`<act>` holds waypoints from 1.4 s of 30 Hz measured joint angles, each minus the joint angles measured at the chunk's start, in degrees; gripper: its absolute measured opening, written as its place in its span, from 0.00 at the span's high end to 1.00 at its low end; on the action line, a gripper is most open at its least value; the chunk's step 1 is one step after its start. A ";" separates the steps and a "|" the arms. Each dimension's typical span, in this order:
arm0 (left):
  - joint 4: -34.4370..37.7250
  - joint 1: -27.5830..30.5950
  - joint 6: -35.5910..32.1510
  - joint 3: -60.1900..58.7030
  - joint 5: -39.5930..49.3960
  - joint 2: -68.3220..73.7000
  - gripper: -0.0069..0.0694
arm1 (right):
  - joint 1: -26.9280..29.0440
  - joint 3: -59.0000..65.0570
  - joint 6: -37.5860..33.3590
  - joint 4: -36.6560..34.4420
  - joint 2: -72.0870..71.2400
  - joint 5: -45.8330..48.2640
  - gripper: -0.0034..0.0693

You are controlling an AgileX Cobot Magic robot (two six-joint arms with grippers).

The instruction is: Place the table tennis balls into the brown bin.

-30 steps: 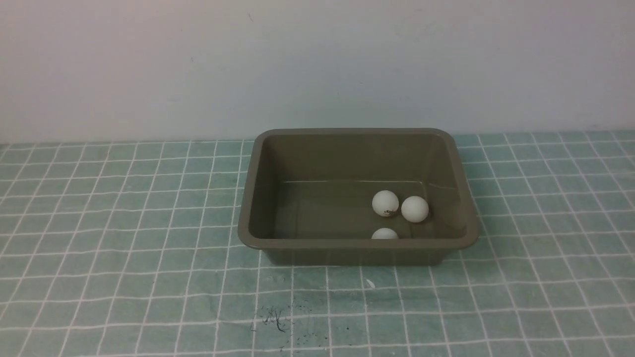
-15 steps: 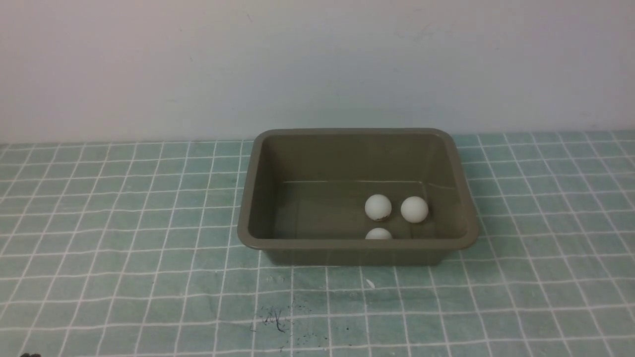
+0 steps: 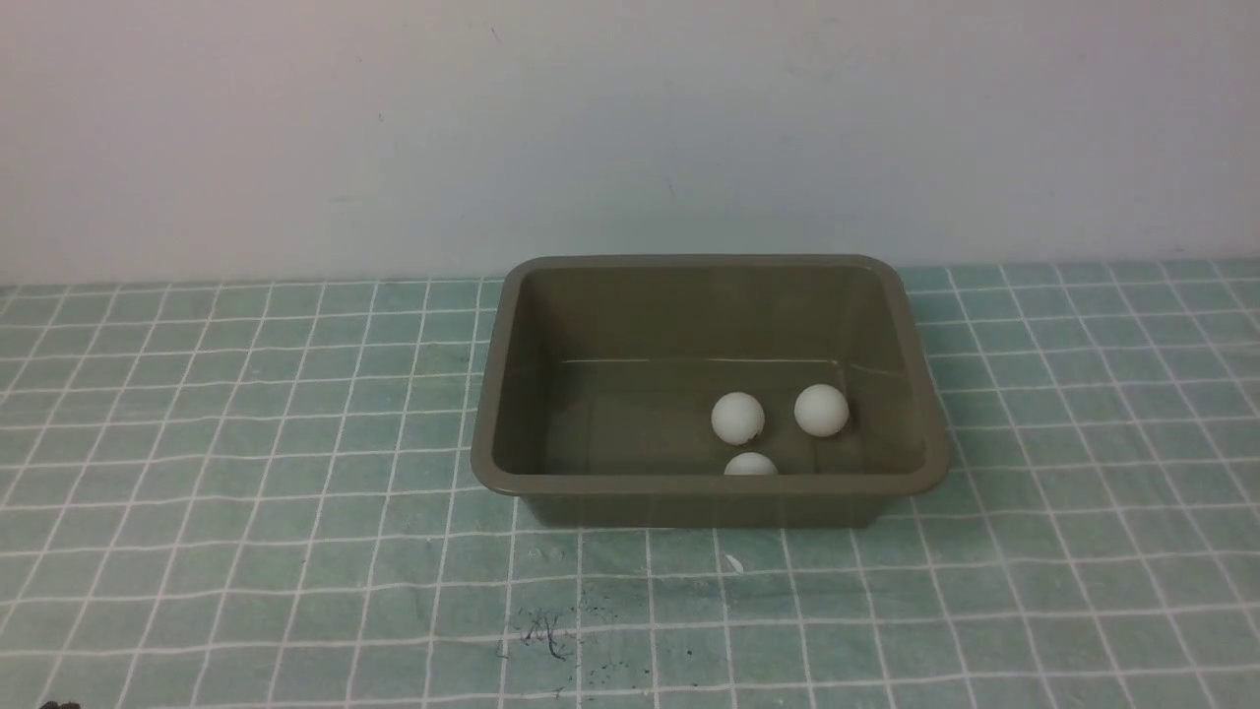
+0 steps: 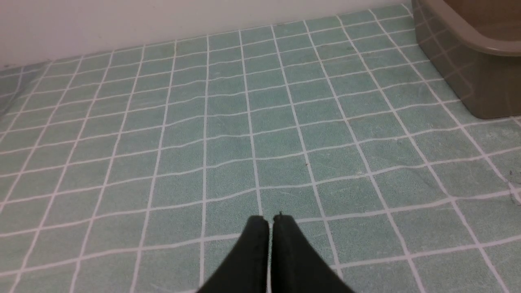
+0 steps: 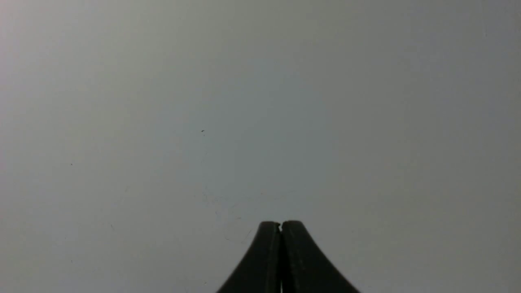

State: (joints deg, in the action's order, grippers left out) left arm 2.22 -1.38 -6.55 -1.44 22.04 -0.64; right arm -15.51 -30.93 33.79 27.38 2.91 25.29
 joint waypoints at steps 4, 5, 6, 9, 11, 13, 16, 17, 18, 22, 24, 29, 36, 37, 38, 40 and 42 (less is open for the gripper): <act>0.00 0.00 0.00 0.00 0.00 0.00 0.92 | 0.00 0.00 0.00 0.00 0.00 0.00 0.97; 0.00 0.00 0.00 0.00 0.00 0.00 0.92 | 0.00 0.00 0.00 0.00 0.00 0.00 0.97; 0.00 0.00 0.00 0.00 0.00 0.00 0.92 | 0.00 0.00 0.00 0.00 0.00 0.00 0.97; 0.00 0.00 0.00 0.00 0.00 0.00 0.92 | 0.00 0.00 0.00 0.00 0.00 -0.06 0.97; 0.00 0.00 0.00 0.00 0.00 0.00 0.92 | 0.00 0.00 0.00 -0.52 0.06 -0.28 0.97; 0.00 0.00 0.00 0.00 0.00 0.00 0.92 | 0.00 0.14 -1.22 -3.09 0.35 -1.00 0.97; 0.00 0.00 0.00 0.00 0.00 0.00 0.92 | 0.00 1.37 -9.57 -11.47 0.43 -4.18 0.97; 0.00 0.00 0.00 0.00 0.00 0.00 0.92 | 0.00 2.05 -14.33 -15.54 0.43 -5.21 0.97; 0.00 0.00 0.00 0.00 0.00 0.00 0.92 | 0.00 2.64 -19.19 -18.85 0.43 -5.87 0.97; 0.00 0.00 0.00 0.00 0.00 0.00 0.92 | 0.00 5.80 -33.79 -32.22 0.43 -7.10 0.97; 0.00 0.00 0.00 0.00 0.00 0.00 0.92 | 0.00 7.86 -37.66 -34.36 0.37 -7.44 0.97; 0.00 0.00 0.00 0.00 0.00 0.00 0.92 | 6.63 17.04 -43.02 -34.73 -3.03 -7.60 0.97; 0.00 0.00 0.00 0.00 0.00 0.00 0.92 | 18.27 32.28 -43.45 -33.86 -3.57 -4.58 0.97; 0.00 0.00 0.00 0.00 0.00 0.00 0.92 | 18.50 32.28 -43.45 -33.86 -3.57 -4.15 0.97; 0.00 -0.02 0.00 0.00 0.00 0.00 0.92 | 18.73 32.23 -43.50 -33.86 -3.57 -3.54 0.97; 0.00 -0.08 0.00 0.00 0.00 0.00 0.92 | 18.85 32.19 -43.50 -33.79 -3.57 -3.32 0.97; 0.00 -0.08 0.00 0.00 0.00 0.00 0.92 | 18.93 32.14 -43.50 -33.79 -3.57 -3.20 0.97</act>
State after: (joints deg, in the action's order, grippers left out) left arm 2.22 -1.46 -6.55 -1.44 22.04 -0.64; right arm 3.42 1.21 -9.71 -6.42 -0.66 22.09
